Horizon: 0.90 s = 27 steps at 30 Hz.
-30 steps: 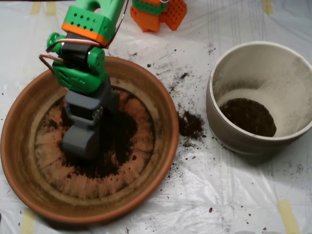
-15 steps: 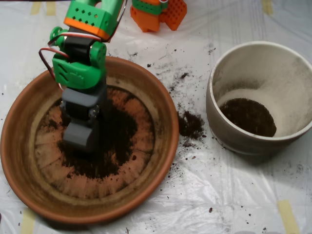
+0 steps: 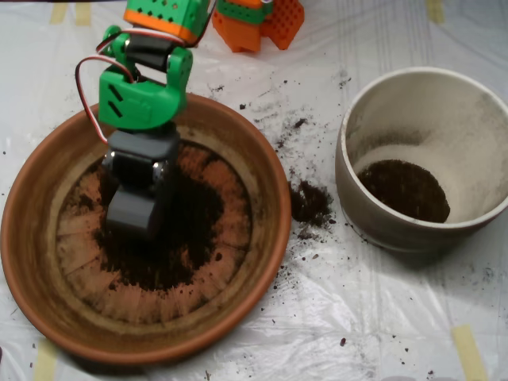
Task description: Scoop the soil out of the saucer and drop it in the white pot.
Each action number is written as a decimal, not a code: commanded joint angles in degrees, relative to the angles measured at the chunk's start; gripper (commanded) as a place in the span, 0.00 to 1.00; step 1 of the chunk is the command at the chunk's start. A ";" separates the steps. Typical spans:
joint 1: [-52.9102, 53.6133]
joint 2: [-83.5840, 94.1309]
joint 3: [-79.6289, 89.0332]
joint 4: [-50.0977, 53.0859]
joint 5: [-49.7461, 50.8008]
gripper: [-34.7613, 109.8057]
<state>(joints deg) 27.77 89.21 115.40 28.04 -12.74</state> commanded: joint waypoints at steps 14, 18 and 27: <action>-14.59 38.14 -3.43 17.05 1.14 0.24; -19.34 39.55 -7.47 22.06 2.55 0.24; -31.82 39.73 -17.05 30.85 3.69 0.24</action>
<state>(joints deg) 0.18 124.72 106.26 56.69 -9.32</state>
